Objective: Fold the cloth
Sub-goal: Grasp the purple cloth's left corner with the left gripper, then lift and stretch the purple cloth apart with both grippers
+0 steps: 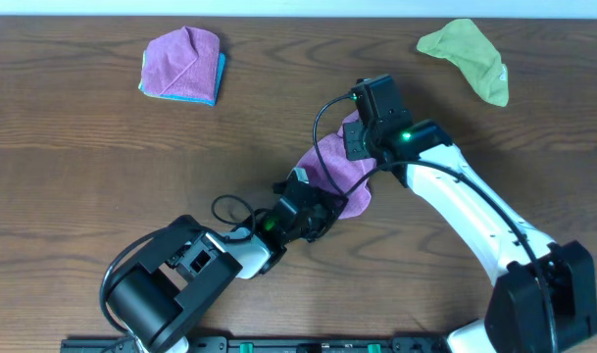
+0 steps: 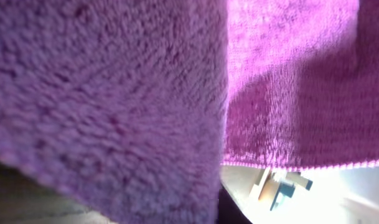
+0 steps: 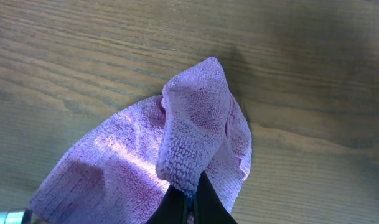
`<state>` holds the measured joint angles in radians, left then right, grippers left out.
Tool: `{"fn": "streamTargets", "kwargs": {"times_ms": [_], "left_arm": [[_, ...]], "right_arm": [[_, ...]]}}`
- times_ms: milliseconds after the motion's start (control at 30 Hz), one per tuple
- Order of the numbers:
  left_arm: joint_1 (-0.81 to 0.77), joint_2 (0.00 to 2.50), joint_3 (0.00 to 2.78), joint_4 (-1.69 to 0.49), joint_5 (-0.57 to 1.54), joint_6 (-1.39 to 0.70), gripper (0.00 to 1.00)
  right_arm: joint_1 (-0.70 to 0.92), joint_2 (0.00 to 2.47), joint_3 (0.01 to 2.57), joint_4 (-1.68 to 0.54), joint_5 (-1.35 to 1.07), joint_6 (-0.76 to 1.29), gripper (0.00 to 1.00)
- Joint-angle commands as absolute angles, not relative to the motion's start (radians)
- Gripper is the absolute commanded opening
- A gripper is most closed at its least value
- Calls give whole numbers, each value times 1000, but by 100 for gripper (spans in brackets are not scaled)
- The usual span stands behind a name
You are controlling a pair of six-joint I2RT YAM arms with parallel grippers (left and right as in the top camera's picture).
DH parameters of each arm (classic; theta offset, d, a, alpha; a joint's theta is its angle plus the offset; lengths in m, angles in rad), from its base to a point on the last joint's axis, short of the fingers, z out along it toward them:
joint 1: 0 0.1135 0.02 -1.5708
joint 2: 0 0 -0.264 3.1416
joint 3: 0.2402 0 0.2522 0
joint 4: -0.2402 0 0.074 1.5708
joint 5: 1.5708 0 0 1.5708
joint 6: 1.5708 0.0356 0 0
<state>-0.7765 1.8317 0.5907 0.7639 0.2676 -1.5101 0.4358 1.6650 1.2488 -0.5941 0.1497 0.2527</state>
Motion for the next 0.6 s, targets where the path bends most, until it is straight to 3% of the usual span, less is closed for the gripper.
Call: {"fn": "streamTargets", "kwargs": {"times_ms": [0,167,567], "left_arm": [[-779,1844,599,776,325,-1501,6],[-761,1839,599,838,421,-1500,6],[-495,1736,599,834,735,-1436,6]], "right_arm": [[420,1642,1269,-595,149,265,1],[420,1642,1269,-606,162,265,1],[420,1608,1269,-638,194,277,1]]}}
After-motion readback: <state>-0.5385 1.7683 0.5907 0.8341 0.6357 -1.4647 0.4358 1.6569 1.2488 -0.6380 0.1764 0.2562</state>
